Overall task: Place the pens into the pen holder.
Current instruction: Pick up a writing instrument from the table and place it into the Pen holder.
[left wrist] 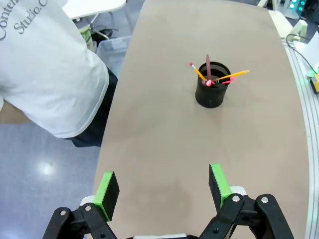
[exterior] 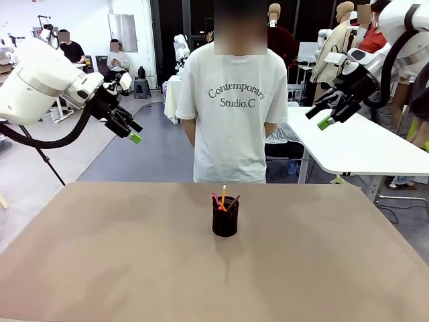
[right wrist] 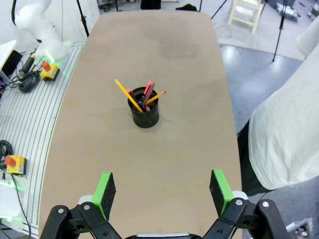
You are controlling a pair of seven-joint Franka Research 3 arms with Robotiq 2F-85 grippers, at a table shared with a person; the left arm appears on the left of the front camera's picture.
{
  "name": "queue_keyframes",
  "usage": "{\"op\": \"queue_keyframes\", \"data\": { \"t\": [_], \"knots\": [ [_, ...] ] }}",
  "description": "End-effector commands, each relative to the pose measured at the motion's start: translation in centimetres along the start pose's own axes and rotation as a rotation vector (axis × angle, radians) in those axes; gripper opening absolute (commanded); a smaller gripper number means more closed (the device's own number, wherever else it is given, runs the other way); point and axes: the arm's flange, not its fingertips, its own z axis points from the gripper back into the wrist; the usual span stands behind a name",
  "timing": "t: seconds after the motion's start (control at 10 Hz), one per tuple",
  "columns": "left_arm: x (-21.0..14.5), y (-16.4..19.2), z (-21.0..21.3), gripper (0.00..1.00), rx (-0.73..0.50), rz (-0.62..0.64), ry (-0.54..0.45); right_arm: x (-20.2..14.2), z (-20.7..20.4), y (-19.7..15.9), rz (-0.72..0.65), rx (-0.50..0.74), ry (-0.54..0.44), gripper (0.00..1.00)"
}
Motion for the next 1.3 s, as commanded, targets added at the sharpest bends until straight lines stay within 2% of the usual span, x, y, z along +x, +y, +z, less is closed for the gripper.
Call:
{"op": "queue_keyframes", "data": {
  "t": [0.0, 0.1, 1.2],
  "knots": [
    [-0.2, -1.0, -0.1, 0.94, -0.008, 0.003, -0.034, 0.1, -0.1, 0.4, -0.006, -0.005, 0.0, 1.0],
    [0.0, 0.0, 0.0, 0.94, 0.0, 0.0, 0.0, 0.1, -0.1, 0.4, -0.006, -0.005, 0.0, 1.0],
    [0.0, 0.0, 0.0, 0.94, 0.0, 0.0, 0.0, 0.1, -0.1, 0.4, -0.006, -0.005, 0.0, 1.0]
  ]
}}
